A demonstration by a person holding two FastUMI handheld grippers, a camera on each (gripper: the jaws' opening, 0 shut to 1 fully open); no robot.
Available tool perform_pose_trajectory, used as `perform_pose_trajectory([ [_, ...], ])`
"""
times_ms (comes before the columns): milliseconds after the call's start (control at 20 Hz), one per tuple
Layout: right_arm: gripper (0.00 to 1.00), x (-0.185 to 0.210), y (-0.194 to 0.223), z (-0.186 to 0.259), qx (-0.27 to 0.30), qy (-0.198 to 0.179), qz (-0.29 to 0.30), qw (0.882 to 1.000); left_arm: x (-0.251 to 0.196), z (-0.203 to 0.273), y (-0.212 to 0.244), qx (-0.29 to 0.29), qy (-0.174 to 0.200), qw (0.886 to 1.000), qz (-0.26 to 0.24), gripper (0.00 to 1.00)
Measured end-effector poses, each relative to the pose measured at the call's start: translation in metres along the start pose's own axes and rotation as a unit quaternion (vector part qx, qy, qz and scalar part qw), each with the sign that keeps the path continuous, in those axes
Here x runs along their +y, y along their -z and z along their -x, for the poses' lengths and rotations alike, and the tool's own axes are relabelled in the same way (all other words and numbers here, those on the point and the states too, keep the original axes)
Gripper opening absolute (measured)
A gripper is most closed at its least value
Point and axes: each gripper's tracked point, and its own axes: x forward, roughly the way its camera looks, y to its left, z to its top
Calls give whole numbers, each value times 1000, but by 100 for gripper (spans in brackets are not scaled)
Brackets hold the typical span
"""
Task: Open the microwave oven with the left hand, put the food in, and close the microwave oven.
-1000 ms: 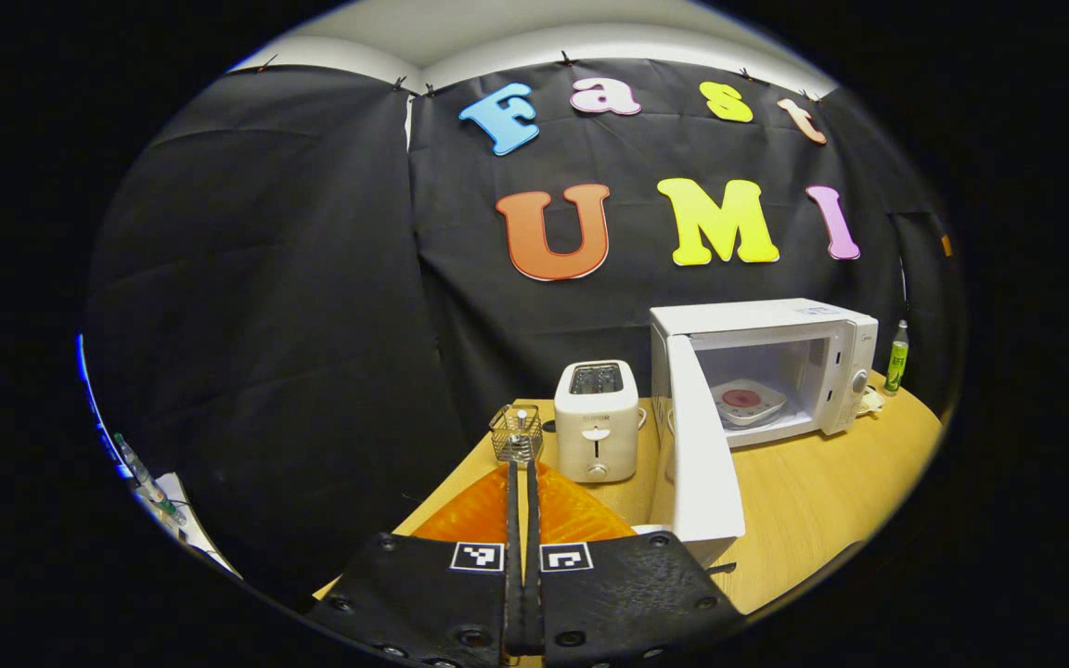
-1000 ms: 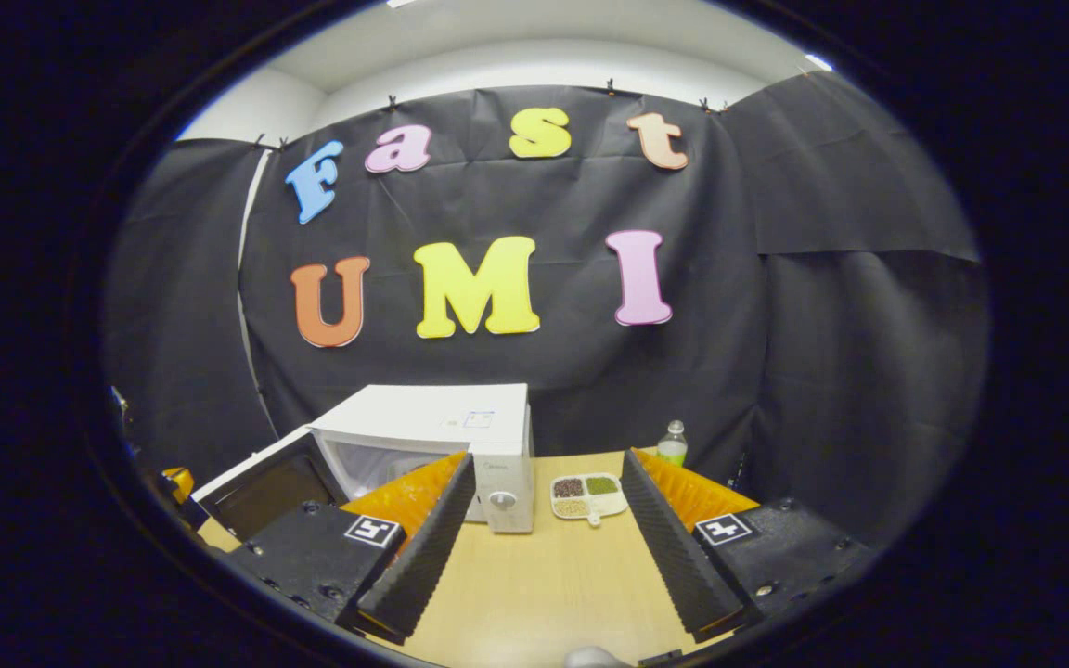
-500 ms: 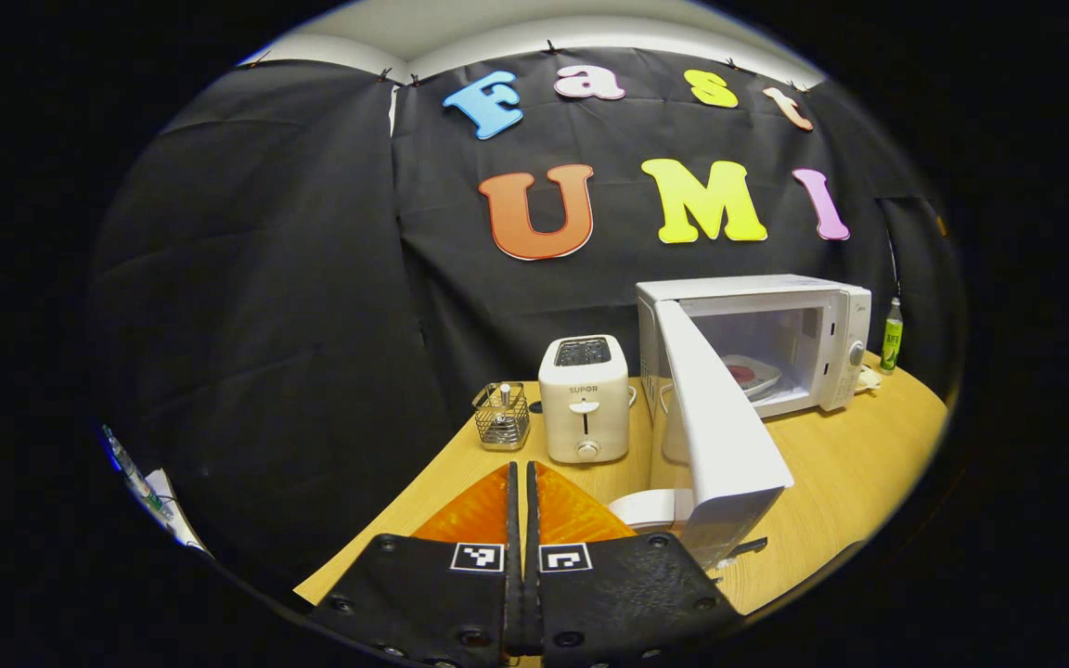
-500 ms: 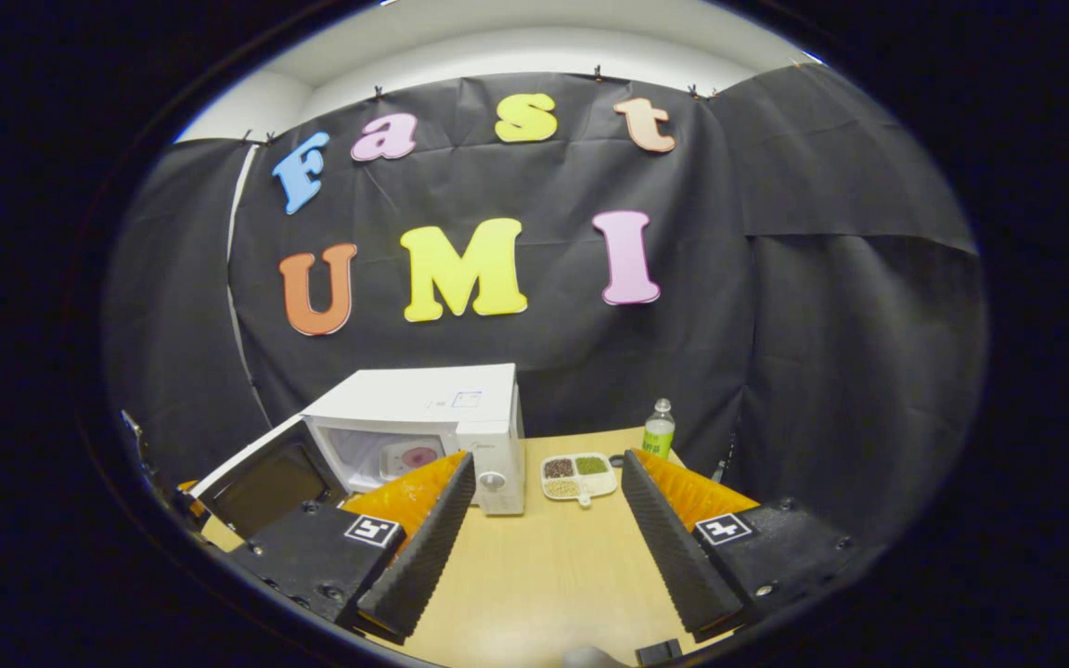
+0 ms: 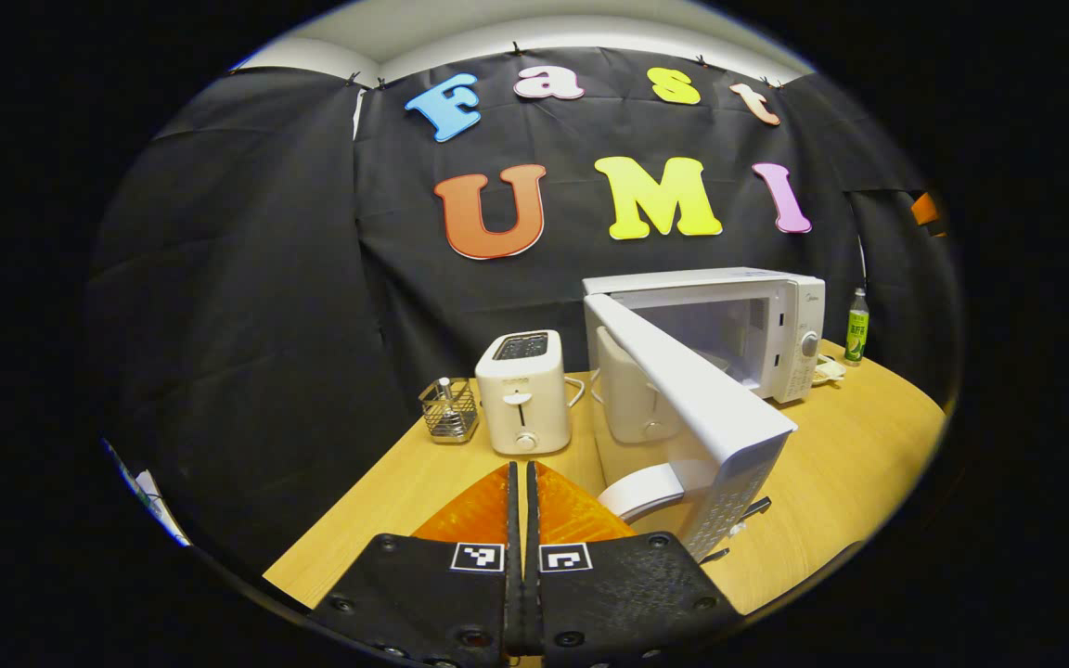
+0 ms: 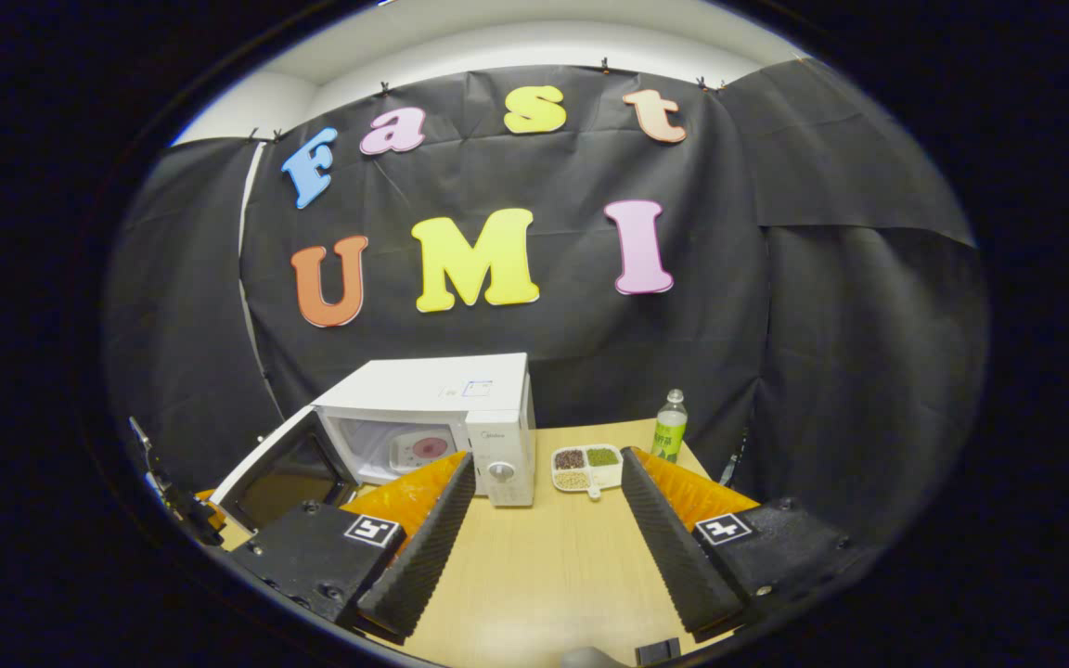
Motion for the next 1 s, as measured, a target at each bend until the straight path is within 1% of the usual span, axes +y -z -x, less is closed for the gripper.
perform_pose_trajectory([
  [100, 92, -4, 2, 1, 3, -1, 0, 1000, -22, -2, -4, -5, 15, 1000, 1, 0],
  [150, 100, -5, 3, 2, 5, -2, -1, 1000, -35, -1, -6, -7, 26, 1000, 4, 0],
  [200, 100, -7, 5, 3, 7, -2, -1, 1000, -48, 0, -9, -10, 34, 999, 8, 10],
  [250, 100, -8, 5, 3, 9, -3, -2, 1000, -61, 0, -12, -12, 44, 999, 13, 0],
  [650, 100, -36, -1, 5, 11, 4, 0, 1000, -142, -11, -26, -17, 101, 995, 18, 0],
  [950, 100, -61, -1, -2, 19, 13, -3, 1000, -187, -29, -38, -20, 126, 992, 15, 0],
  [1000, 92, -63, -2, -4, 19, 14, -4, 1000, -194, -32, -40, -20, 130, 991, 15, 0],
])
